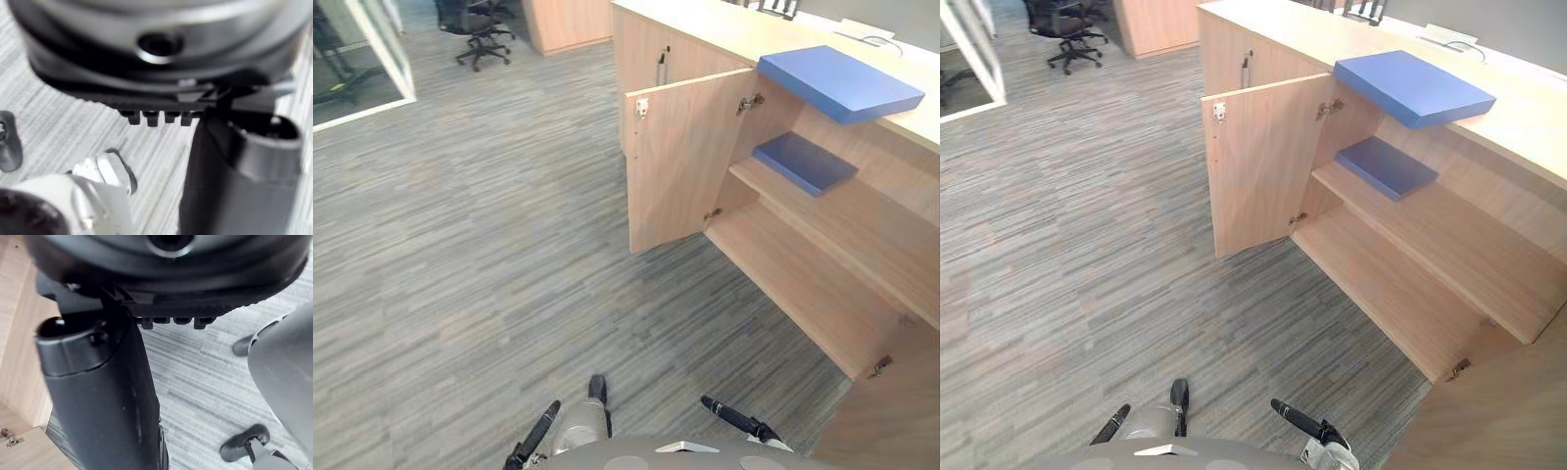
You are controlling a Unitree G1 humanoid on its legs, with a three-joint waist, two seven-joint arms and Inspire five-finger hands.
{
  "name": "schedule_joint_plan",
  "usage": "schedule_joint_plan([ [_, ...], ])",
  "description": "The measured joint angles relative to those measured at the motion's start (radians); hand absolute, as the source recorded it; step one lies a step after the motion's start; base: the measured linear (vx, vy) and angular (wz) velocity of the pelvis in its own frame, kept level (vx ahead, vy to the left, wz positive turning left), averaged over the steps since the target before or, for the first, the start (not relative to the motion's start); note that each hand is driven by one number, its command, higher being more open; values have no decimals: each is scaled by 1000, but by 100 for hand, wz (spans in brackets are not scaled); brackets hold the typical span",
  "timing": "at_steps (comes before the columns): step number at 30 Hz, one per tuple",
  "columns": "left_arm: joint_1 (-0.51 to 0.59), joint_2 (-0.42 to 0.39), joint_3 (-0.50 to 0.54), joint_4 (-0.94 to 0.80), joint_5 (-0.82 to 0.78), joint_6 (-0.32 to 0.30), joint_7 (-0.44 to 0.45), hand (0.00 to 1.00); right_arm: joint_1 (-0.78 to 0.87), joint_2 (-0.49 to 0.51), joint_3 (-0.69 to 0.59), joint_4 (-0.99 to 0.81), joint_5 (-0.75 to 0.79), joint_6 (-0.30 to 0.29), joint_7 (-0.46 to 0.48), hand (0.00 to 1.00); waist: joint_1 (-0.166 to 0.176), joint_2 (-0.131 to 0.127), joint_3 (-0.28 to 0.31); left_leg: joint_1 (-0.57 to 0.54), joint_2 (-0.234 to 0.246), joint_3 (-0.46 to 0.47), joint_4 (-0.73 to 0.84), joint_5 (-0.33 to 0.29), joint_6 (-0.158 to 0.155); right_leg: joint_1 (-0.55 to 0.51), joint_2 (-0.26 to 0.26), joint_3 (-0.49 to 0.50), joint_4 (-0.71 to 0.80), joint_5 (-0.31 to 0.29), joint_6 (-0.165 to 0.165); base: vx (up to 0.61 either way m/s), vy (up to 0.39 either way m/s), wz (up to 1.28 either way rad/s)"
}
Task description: Walk over to the cabinet, pick up the folder, carry it to the office cabinet, place the folder inside the office cabinet, then close the office cabinet door
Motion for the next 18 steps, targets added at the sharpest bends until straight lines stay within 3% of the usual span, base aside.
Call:
schedule_joint_plan([
  [1,0,3,10,0,24,-12,-1,100,2,6,0,0,-6,1,12,100,10,-15,-12,16,-25,56,6,-31,22,-19,-49,37,23,5,14,506,355,-98],
  [3,-1,2,16,5,33,-15,0,100,8,5,-16,-2,-6,-2,15,100,20,-17,-21,61,-60,122,7,-77,52,-39,-110,83,84,10,22,349,308,-91],
  [6,-3,-9,14,5,82,-15,-1,100,21,-10,-70,-28,-9,-12,28,100,14,3,-37,169,-121,179,-61,-122,85,-205,-197,109,459,15,11,222,319,-63],
  [8,-13,11,-27,11,107,-17,-1,100,23,-23,-78,-58,-10,-28,19,100,-28,3,-37,247,-163,203,-76,-162,109,-321,-324,-17,792,135,-148,212,328,-14],
  [9,-14,14,-29,13,125,-15,-1,100,26,-31,-77,-59,-10,-30,11,100,-38,1,-40,268,-165,207,-84,-172,113,-335,-364,-90,838,175,-167,229,273,-18],
  [10,-20,15,-29,11,159,-16,-1,100,26,-37,-78,-60,-10,-35,5,100,-39,9,-47,294,-162,219,-106,-174,112,-344,-388,-154,864,179,-162,171,148,-28],
  [12,-48,17,-31,11,199,-15,0,100,30,-33,-74,-62,-9,-45,2,100,-49,8,-47,313,-139,240,-129,-179,104,-377,-390,-274,873,153,-139,184,96,-50],
  [13,-52,18,-52,13,212,-15,1,100,21,-30,-74,-66,-10,-47,0,100,-53,11,-40,323,-118,263,-129,-180,99,-388,-373,-345,849,119,-99,192,25,-64],
  [14,-70,21,-76,12,212,-13,-1,100,18,-30,-76,-64,-10,-44,-4,100,-61,14,-31,331,-103,277,-127,-182,96,-386,-357,-399,810,88,-81,172,-29,-68],
  [15,-86,23,-104,16,212,-13,1,100,20,-23,-78,-64,-7,-43,-5,100,-63,23,-16,344,-82,295,-128,-186,89,-385,-325,-456,739,52,-69,112,-47,-56],
  [18,-113,20,-112,13,216,-14,1,100,19,-6,-87,-74,37,-42,-6,100,-63,23,18,384,-55,348,-134,-203,61,-388,-267,-539,570,46,-57,55,-80,-63],
])
